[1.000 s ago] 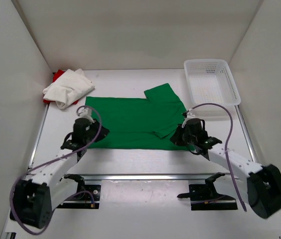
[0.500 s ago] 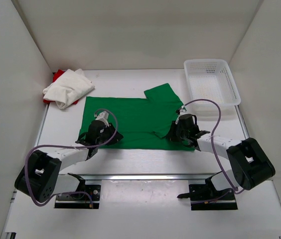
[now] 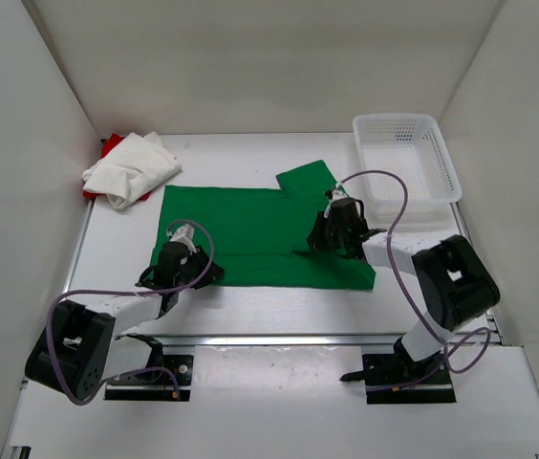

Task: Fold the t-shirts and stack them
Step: Fold the flattened tshirt in 1/3 of the way

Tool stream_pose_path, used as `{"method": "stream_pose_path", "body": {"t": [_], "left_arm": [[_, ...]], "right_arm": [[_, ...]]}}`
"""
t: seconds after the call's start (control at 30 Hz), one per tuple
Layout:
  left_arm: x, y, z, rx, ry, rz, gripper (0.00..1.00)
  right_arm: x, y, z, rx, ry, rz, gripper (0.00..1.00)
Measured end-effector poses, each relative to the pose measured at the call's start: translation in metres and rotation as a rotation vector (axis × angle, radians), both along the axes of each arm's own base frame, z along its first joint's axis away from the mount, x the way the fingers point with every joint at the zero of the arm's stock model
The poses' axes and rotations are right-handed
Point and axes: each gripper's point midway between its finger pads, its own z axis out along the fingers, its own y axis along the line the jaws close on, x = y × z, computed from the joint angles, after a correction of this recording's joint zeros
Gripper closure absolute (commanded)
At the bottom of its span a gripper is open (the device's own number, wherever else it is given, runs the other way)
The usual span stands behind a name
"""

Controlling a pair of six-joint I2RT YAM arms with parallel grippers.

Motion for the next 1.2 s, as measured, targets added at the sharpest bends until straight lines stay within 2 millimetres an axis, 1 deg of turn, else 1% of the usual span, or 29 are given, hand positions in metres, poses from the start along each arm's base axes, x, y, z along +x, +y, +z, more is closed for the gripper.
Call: {"method": "stream_pose_path", "body": {"t": [0.1, 0.17, 0.23, 0.3, 0.37, 0.43, 0.47, 0.5, 0.57, 0.67, 0.73, 0.87, 1.0, 1.07, 1.2], "left_arm": [[0.0, -0.002, 0.006, -0.007, -0.018, -0.005, 0.7], [0.001, -0.003, 0.01, -0.012, -0.031, -0.007, 0.7], [0.001, -0.004, 0.015, -0.021, -0.044, -0.008, 0.7], [0.001, -0.004, 0.021, -0.027, -0.059, -0.009, 0.69], [0.002, -0.005, 0.028, -0.035, -0.082, -0.008, 0.68], [0.003, -0.007, 0.032, -0.042, -0.096, -0.01, 0.68], [0.002, -0.009, 0.033, -0.042, -0.099, -0.014, 0.69], [0.001, -0.01, 0.032, -0.041, -0.097, -0.02, 0.69], [-0.002, -0.016, 0.027, -0.035, -0.079, -0.04, 0.69], [-0.004, -0.025, 0.021, -0.026, -0.051, -0.07, 0.69], [-0.005, -0.034, 0.02, -0.022, -0.039, -0.097, 0.69], [-0.004, -0.048, 0.021, -0.027, -0.043, -0.135, 0.69], [-0.003, -0.05, 0.018, -0.031, -0.04, -0.133, 0.69], [-0.002, -0.048, 0.017, -0.03, -0.039, -0.125, 0.69], [-0.001, -0.039, 0.014, -0.029, -0.038, -0.1, 0.69]], "right_arm": [[0.033, 0.016, 0.017, 0.034, -0.036, -0.001, 1.0], [0.057, 0.029, 0.036, 0.06, -0.077, 0.006, 1.0], [0.071, 0.036, 0.055, 0.072, -0.128, 0.014, 1.0], [0.074, 0.037, 0.069, 0.059, -0.17, 0.016, 0.98], [0.064, 0.031, 0.074, 0.03, -0.19, 0.019, 1.0], [0.045, 0.023, 0.071, 0.016, -0.182, 0.028, 1.0], [0.034, 0.018, 0.066, 0.012, -0.171, 0.033, 1.0], [0.024, 0.012, 0.06, 0.005, -0.154, 0.033, 1.0], [0.005, 0.003, 0.041, -0.019, -0.106, 0.035, 1.0], [-0.014, -0.008, 0.015, -0.054, -0.033, 0.034, 1.0], [-0.02, -0.014, 0.006, -0.065, -0.001, 0.03, 0.99], [-0.014, -0.023, -0.001, -0.071, 0.015, 0.002, 1.0], [-0.005, -0.028, -0.014, -0.091, 0.057, -0.019, 1.0], [0.005, -0.028, -0.014, -0.094, 0.055, -0.027, 1.0], [0.03, -0.024, -0.005, -0.1, 0.018, -0.049, 1.0]]}}
